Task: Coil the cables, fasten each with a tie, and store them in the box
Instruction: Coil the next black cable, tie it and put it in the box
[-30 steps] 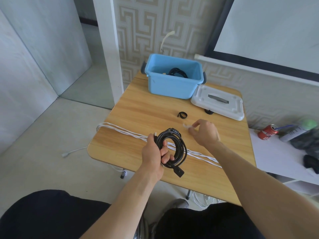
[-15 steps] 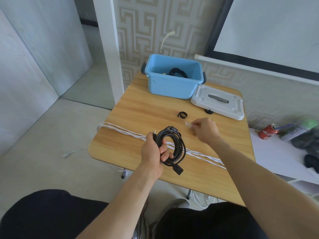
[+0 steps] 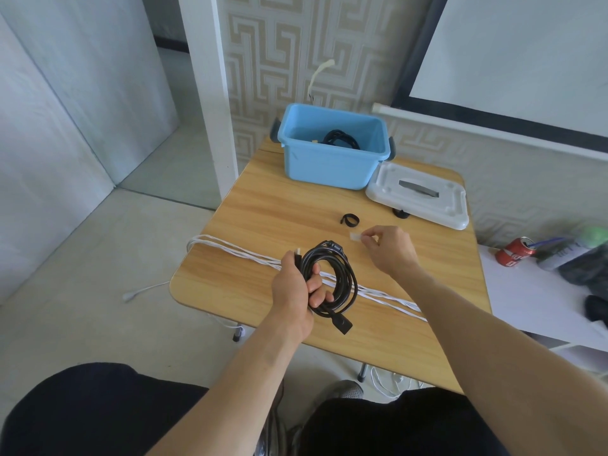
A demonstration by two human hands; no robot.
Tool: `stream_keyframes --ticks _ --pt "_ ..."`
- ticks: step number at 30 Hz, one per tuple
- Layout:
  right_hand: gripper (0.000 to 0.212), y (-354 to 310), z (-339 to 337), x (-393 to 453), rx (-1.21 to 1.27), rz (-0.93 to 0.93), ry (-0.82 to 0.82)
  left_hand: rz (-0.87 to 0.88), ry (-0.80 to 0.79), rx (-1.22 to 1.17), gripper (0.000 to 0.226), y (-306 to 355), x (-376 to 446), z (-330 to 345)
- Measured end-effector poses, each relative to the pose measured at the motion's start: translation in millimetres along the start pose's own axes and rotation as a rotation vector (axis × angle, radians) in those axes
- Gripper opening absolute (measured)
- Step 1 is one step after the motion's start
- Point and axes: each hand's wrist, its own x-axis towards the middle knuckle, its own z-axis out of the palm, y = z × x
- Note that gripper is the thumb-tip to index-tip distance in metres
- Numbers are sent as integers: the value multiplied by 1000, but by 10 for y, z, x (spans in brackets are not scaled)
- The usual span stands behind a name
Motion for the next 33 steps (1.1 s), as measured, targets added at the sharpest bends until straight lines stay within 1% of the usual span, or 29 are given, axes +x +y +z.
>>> stream_keyframes --ticks 1,2,5,6,7,9,11,12,14,15,17,18,20,21,23,25,27,29,31,33 --pt "21 6 5 6 2 23 -12 1 0 1 55 1 3 1" --pt "27 8 10 10 8 39 -23 2 -1 4 54 1 5 3" --pt "70 -19 -2 3 12 81 -47 7 -3 4 54 -5 14 2" --pt "78 -29 -13 -6 16 91 -34 8 -3 3 54 -9 12 2" --pt "80 -37 -27 -13 29 98 -14 8 -5 3 54 -11 11 2" --pt "76 -49 -80 -44 72 111 20 15 -11 9 53 -12 5 7" --pt "66 -96 -160 -97 142 147 28 34 -27 25 54 -11 -9 3" --pt "60 -139 -216 -137 209 173 27 45 -45 32 56 -14 -23 2" --pt "45 -236 -339 -252 430 204 22 73 -99 29 64 -28 -72 1" --pt "36 -291 -408 -348 538 199 11 88 -126 14 66 -39 -105 0" --pt "15 -401 -544 -622 677 158 -38 111 -173 -27 67 -54 -186 7" --pt "10 -447 -578 -787 736 121 -70 119 -191 -42 66 -63 -239 7" --pt "15 -550 -604 -1144 855 51 -108 151 -239 -40 60 -94 -373 -1" --pt "19 -591 -584 -1319 907 38 -94 183 -271 -16 57 -131 -451 -21" --pt "25 -659 -502 -1579 896 15 5 278 -330 101 54 -218 -569 -80" --pt "32 -690 -409 -1786 857 -6 45 350 -341 239 56 -312 -659 -145" --pt "40 -698 -343 -1973 941 5 11 377 -334 278 54 -404 -742 -205" --pt "43 -664 -310 -2100 987 21 -41 381 -344 291 53 -460 -825 -247" --pt "42 -590 -294 -2232 1018 5 -109 376 -357 335 51 -499 -927 -298" --pt "34 -500 -291 -2357 1091 -1 -200 371 -363 393 40 -512 -1029 -356"
